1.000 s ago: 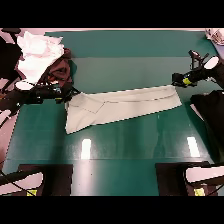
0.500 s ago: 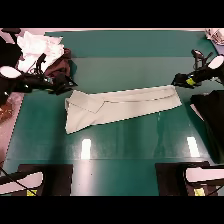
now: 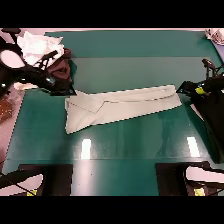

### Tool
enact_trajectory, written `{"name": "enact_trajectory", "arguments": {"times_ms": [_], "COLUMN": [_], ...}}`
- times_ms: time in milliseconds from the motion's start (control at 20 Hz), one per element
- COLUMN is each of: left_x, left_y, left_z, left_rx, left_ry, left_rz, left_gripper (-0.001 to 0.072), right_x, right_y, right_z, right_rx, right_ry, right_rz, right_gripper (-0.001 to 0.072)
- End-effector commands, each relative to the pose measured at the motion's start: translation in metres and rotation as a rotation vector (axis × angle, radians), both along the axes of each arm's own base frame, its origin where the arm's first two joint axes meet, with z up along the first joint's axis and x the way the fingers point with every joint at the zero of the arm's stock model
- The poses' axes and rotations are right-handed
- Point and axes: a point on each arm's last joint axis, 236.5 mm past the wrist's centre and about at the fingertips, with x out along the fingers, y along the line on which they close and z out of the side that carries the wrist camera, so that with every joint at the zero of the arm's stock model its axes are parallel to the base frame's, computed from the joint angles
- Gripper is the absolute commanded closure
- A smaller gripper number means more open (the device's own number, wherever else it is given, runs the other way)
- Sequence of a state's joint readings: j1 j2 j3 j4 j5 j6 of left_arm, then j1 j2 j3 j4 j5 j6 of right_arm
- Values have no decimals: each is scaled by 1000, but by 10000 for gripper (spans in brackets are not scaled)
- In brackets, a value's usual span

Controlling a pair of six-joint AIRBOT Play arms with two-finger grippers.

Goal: Fold the shirts.

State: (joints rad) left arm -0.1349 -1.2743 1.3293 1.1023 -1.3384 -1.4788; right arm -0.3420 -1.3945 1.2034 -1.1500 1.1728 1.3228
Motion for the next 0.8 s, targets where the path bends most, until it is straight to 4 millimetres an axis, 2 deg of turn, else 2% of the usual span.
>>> {"name": "enact_trajectory", "arguments": {"times_ms": [0,150,300,450,600,750], "left_x": [10,7,5,6,15,16], "left_y": [-20,-46,-63,-77,-80,-81], "left_z": [-5,-15,-34,-47,-45,-44], "left_rx": [124,117,124,124,105,99], "left_ry": [-97,-87,-52,-37,-58,-63], "left_rz": [-5,-31,-63,-83,-55,-53], "left_gripper": [228,228,228,228,228,228], "right_x": [11,42,62,68,59,59], "right_y": [4,4,11,18,13,11], "right_z": [7,20,11,-7,-28,-35], "right_rx": [75,40,-3,-74,-162,-161], "right_ry": [-16,-70,-62,-30,43,60], "right_rz": [43,88,147,207,260,258], "right_gripper": [-3,-3,-2,0,1,2]}}
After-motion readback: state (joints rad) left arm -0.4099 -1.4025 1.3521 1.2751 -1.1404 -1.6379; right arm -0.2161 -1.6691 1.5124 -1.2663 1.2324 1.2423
